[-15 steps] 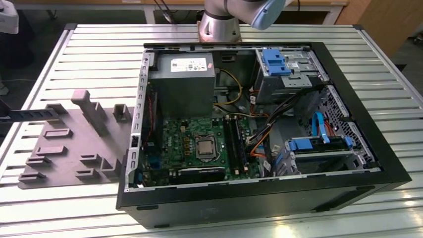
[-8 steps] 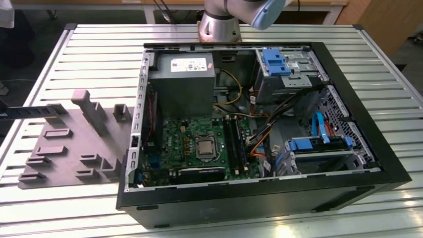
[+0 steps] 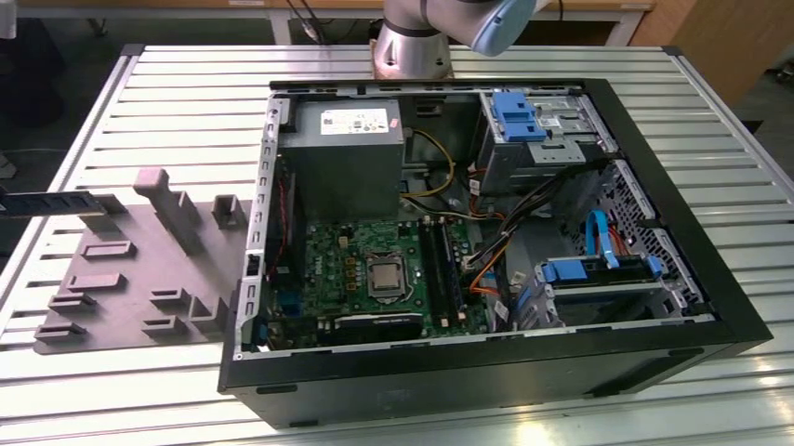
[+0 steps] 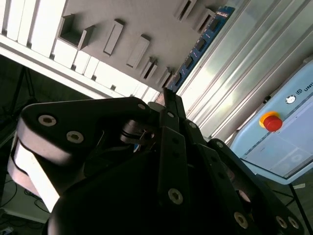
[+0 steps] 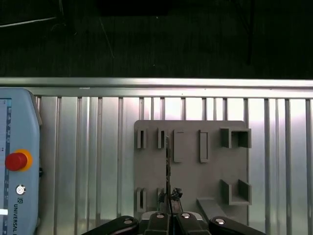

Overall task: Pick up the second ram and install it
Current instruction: 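Pick up the second ram and move it above second insertion slot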

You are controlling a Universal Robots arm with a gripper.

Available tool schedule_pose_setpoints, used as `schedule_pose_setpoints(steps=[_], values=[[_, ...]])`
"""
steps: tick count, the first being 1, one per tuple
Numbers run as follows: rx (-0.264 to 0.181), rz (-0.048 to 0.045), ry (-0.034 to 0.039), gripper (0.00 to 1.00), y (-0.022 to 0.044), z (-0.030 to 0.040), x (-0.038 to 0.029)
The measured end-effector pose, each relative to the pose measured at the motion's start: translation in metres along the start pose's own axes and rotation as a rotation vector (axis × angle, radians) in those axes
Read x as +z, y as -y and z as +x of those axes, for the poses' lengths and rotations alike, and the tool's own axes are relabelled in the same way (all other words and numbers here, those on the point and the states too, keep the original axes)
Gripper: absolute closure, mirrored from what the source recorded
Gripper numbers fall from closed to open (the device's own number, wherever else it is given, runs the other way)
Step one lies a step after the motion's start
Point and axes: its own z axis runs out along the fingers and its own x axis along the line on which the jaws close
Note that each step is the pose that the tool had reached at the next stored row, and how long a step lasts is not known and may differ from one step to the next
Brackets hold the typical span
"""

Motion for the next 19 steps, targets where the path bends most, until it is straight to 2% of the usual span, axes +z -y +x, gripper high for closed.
schedule_pose_setpoints(steps=[19], values=[[0.000,0.0013,0.0014,0.89,-0.0005,0.0000,-0.0183]])
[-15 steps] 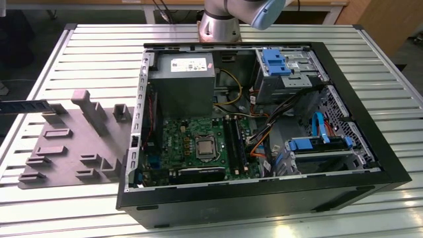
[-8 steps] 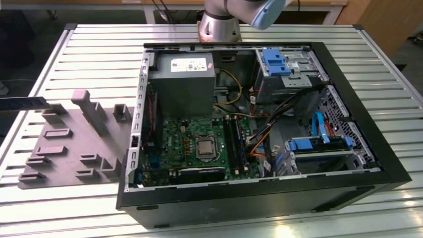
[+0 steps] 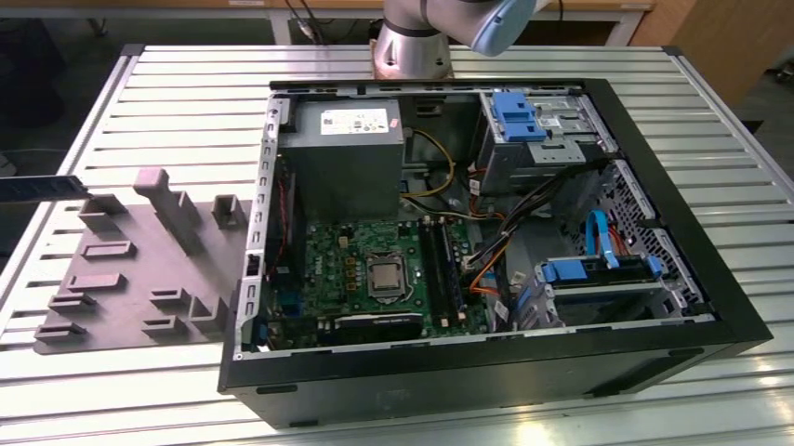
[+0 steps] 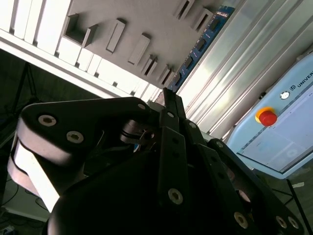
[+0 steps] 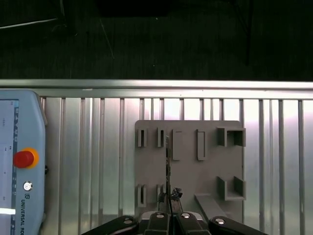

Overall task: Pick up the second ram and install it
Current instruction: 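Pick up the second ram and move it above second insertion slot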

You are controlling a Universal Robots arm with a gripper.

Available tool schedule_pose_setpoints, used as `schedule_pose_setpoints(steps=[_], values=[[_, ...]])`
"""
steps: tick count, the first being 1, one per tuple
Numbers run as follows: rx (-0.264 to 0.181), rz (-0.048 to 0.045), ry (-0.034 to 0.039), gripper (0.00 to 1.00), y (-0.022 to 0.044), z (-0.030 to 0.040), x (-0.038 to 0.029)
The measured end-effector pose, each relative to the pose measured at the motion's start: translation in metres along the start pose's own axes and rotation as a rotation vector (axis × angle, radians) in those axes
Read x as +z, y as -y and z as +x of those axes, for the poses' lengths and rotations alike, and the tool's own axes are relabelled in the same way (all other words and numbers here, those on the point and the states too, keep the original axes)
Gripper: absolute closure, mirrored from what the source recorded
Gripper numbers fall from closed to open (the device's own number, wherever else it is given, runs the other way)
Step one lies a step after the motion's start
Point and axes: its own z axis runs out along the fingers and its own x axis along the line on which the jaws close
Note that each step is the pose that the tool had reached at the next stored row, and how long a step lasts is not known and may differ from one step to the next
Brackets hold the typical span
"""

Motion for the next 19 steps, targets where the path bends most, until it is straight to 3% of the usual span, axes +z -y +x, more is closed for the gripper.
schedule_pose_setpoints(steps=[12,19], values=[[0.000,0.0008,0.0010,0.89,-0.0003,-0.0001,-0.0108],[0.000,0.0027,0.0070,0.89,-0.0006,-0.0003,-0.0189]])
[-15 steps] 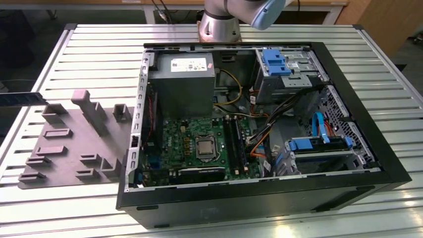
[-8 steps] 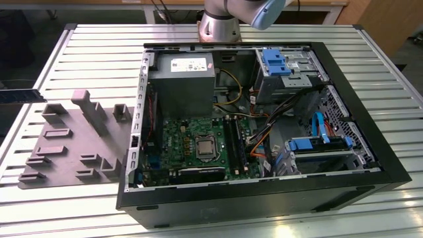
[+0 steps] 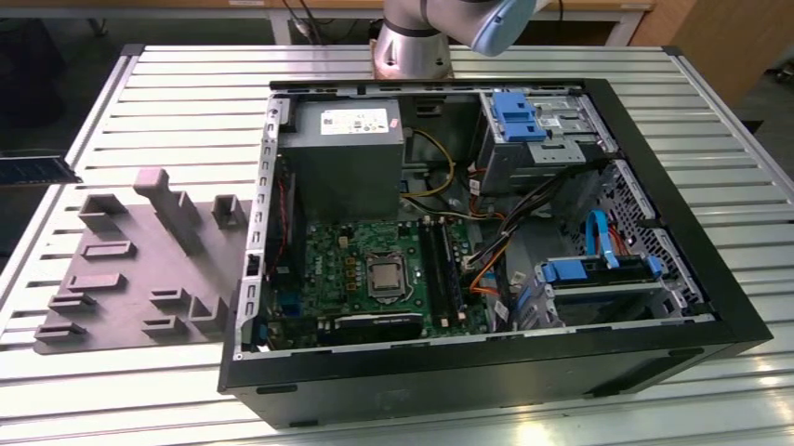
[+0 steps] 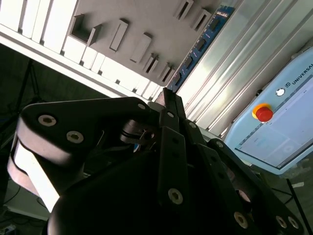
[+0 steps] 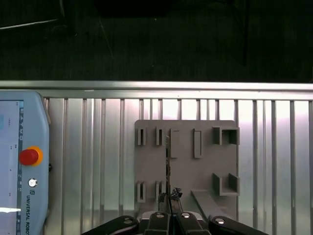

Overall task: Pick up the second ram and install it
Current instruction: 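Pick up the second ram and move it above second insertion slot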

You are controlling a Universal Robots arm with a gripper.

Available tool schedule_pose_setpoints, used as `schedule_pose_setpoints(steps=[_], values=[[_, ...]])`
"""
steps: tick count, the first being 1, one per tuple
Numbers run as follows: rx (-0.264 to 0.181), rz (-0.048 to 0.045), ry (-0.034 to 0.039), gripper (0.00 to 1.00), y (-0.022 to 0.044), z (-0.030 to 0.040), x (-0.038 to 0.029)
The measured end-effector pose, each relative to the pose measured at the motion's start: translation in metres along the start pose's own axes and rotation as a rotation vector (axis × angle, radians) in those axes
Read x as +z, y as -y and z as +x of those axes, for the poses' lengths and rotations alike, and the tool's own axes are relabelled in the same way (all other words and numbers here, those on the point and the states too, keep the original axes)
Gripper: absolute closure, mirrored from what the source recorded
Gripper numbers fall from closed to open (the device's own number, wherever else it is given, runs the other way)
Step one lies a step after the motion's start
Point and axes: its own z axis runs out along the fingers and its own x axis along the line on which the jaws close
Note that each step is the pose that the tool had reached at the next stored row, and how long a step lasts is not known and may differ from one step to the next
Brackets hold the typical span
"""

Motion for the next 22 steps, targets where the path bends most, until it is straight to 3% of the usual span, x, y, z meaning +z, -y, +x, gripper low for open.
schedule_pose_setpoints(steps=[9,22], values=[[0.000,-0.0001,0.0003,0.89,0.0012,0.0001,-0.0006],[0.000,0.0000,0.0004,0.89,0.0131,0.0000,-0.0008]])
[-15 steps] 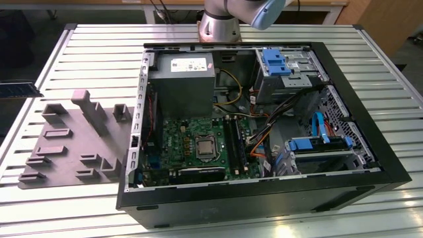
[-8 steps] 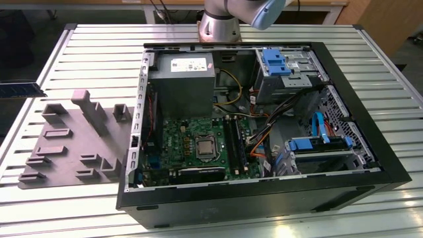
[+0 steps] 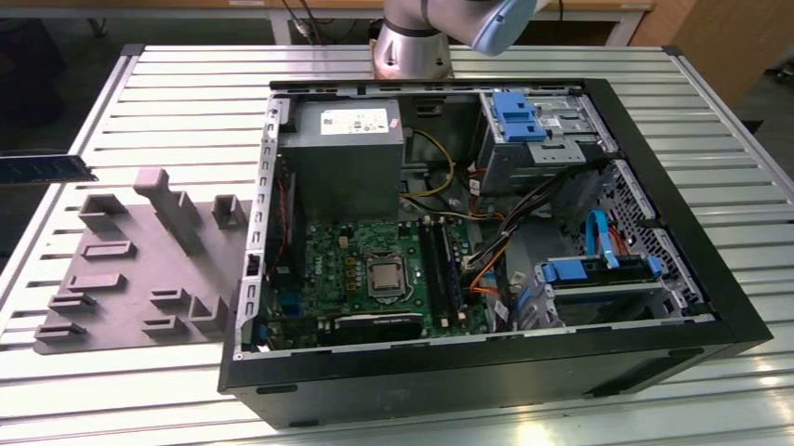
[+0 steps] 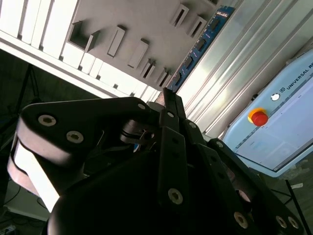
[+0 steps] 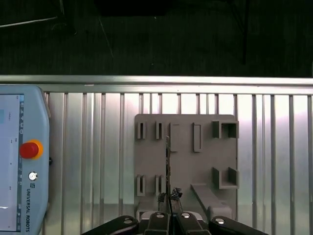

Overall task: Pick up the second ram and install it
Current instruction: 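Pick up the second ram and move it above second insertion slot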

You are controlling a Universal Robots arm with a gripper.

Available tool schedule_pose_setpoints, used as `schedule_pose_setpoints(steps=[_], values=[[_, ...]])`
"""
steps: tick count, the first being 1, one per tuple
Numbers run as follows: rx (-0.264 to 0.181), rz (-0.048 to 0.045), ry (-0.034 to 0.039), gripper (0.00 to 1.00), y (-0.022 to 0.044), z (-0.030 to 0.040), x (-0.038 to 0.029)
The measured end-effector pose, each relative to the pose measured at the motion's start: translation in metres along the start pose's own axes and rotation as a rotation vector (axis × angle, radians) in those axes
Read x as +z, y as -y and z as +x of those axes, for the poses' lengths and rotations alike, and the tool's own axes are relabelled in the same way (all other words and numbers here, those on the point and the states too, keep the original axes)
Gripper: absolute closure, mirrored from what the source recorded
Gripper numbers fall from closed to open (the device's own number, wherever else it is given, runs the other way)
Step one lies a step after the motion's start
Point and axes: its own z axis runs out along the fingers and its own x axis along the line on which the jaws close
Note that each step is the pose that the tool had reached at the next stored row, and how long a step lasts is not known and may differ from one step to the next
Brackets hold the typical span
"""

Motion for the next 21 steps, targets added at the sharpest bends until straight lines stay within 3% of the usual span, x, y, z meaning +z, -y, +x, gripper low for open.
schedule_pose_setpoints(steps=[21], values=[[0.000,-0.0001,-0.0001,0.89,0.0193,-0.0001,-0.0005]])
